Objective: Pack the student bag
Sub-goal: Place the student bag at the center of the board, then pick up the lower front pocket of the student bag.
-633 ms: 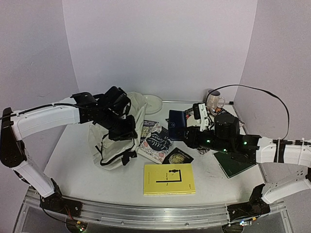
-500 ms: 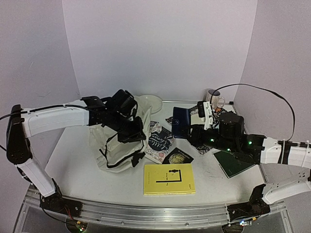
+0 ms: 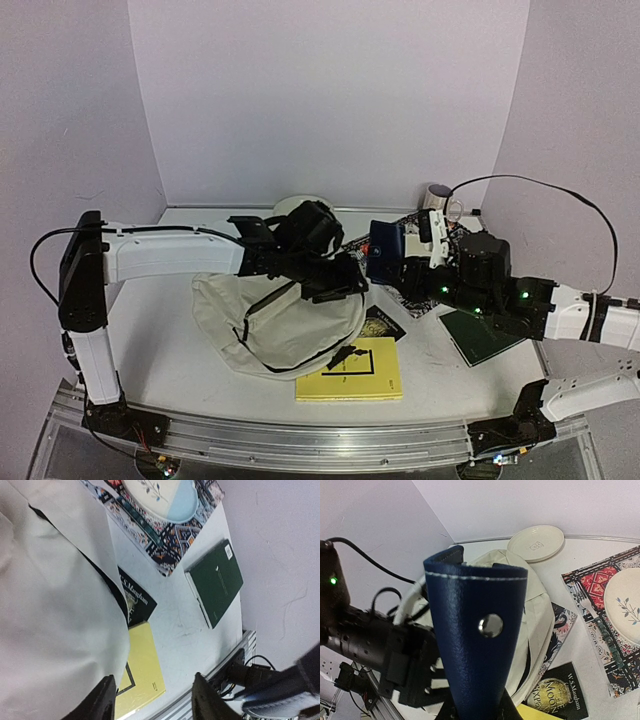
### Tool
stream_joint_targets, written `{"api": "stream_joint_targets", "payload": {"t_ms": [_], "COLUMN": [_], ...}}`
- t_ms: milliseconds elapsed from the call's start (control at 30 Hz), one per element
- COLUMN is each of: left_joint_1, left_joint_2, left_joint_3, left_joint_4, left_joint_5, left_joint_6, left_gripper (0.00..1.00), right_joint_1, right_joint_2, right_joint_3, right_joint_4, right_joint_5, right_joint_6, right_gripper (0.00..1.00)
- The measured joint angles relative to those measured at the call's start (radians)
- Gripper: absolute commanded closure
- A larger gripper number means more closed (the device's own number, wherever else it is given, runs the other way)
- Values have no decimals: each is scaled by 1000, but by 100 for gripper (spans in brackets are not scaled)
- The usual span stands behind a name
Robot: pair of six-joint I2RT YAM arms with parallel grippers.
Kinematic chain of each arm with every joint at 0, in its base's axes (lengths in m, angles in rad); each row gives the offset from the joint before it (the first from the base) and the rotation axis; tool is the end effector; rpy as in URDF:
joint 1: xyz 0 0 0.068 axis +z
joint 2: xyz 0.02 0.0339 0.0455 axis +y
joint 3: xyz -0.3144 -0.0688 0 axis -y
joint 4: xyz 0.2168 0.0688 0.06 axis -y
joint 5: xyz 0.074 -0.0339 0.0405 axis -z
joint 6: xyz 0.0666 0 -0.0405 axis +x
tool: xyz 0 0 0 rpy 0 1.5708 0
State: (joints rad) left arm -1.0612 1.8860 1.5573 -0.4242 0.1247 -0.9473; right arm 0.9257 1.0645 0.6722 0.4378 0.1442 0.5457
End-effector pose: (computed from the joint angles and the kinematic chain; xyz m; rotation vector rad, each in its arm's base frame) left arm 0.2095 -0.3918 0.3034 0.2190 2.6012 -1.0416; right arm 0.1463 0.1785 0.3674 -0.1856 1.6127 1.0502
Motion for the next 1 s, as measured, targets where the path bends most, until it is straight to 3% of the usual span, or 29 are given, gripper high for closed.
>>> {"api": "stream_joint_targets", "payload": {"t_ms": [100,267,400,667,1000], "left_joint_1": [16,70,107,107,87], "left_joint_2": [-67,-248,-292,-127,5], "left_joint_3": [-13,-103,-140,-184,-191], "left_joint_4": [-18,-99,-179,-335,-371], "left_joint_5": [-99,-277,-425,-677,-792], "left_joint_6": [92,246,369,554,678], "left_gripper": [28,23,17,13,10], "right_joint_1": [0,0,0,0,0], "right_joint_2": [-4,-2,25,90,114], "right_joint_3": [-1,-1,0,18,38], "right_joint_4": [-12,-21,-20,-27,-26], "right_joint_5": [6,7,4,-16,-38], "right_joint_6": [0,1,3,5,5], "right_gripper": [100,100,100,100,100]}}
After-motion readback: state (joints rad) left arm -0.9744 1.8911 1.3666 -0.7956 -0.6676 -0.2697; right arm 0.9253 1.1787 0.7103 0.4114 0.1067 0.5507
